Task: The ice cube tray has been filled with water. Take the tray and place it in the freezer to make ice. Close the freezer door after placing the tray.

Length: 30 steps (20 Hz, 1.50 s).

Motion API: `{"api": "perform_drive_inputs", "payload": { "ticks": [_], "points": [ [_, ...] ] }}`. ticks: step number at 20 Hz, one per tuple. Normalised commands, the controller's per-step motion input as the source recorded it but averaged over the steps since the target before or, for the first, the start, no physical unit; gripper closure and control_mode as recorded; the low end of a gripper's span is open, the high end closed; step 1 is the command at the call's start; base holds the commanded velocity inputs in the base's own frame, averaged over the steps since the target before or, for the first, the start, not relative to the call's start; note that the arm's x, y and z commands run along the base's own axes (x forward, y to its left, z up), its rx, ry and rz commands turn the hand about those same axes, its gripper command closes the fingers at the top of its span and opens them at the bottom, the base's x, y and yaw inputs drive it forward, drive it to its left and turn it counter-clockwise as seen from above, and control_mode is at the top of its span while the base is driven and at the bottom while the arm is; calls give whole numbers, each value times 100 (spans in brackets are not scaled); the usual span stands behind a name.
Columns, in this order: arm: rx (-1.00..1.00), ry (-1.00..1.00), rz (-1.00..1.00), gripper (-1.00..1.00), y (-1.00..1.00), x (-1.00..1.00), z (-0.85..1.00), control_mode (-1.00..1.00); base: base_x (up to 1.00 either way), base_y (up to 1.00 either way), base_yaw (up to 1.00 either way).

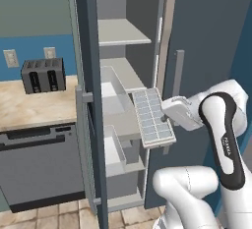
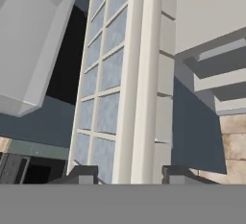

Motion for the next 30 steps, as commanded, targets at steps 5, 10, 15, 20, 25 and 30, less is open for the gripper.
{"api": "perform_drive_inputs", "payload": {
  "ticks": [5,10,15,20,25,30],
  "points": [
    [0,0,-8,100,0,12,0,-100,0,0,0],
    [0,0,-1,100,0,14,0,-100,0,0,0],
    [0,0,0,100,0,14,0,-100,0,0,0],
    [0,0,0,100,0,18,0,-100,0,0,0],
    [0,0,0,100,0,21,0,-100,0,0,0],
    [0,0,0,100,0,23,0,-100,0,0,0]
  ]
}}
